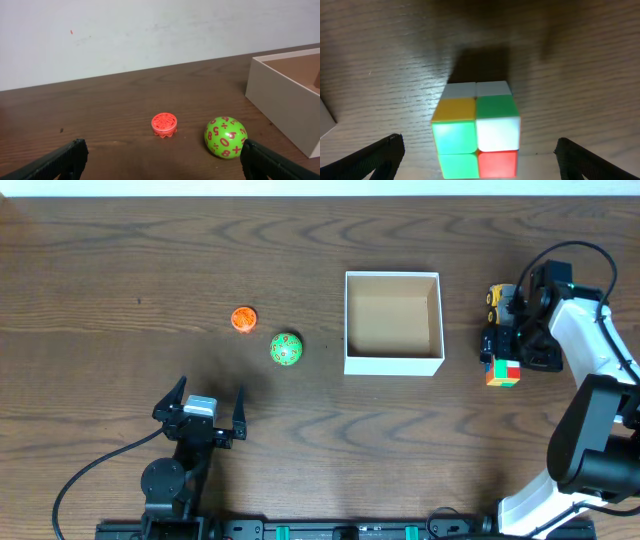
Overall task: Pack container
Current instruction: 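Lower the right gripper and grasp the Rubik's cube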
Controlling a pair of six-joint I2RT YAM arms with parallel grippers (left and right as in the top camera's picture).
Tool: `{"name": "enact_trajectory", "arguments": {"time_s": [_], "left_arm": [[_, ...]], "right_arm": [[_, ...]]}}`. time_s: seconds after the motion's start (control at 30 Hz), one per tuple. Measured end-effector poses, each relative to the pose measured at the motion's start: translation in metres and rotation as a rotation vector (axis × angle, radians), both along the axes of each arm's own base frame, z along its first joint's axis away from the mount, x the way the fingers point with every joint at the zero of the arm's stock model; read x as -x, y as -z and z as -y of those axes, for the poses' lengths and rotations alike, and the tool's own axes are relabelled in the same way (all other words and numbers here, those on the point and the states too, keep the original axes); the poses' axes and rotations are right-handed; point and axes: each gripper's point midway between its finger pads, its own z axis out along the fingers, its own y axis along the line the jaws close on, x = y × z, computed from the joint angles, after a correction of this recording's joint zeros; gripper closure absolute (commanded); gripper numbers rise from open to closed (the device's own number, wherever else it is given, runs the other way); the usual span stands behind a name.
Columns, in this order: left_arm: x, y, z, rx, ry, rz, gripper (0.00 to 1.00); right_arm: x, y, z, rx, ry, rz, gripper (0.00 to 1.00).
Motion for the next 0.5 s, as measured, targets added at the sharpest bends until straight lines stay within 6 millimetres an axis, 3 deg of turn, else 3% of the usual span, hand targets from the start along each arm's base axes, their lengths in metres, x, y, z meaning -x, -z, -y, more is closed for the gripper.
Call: {"name": "enact_trajectory", "arguments": {"time_s": [0.2,0.5], "left_arm": [[0.0,0.0,0.0,0.0,0.0,0.0,0.02],[0.0,0.0,0.0,0.0,0.0,0.0,0.02]], "right_arm": [[-0.007,0.006,0.012,0.024,0.032,0.051,0.01],[-0.011,0.017,0.007,-0.007,0.03,0.086,0.01]]}}
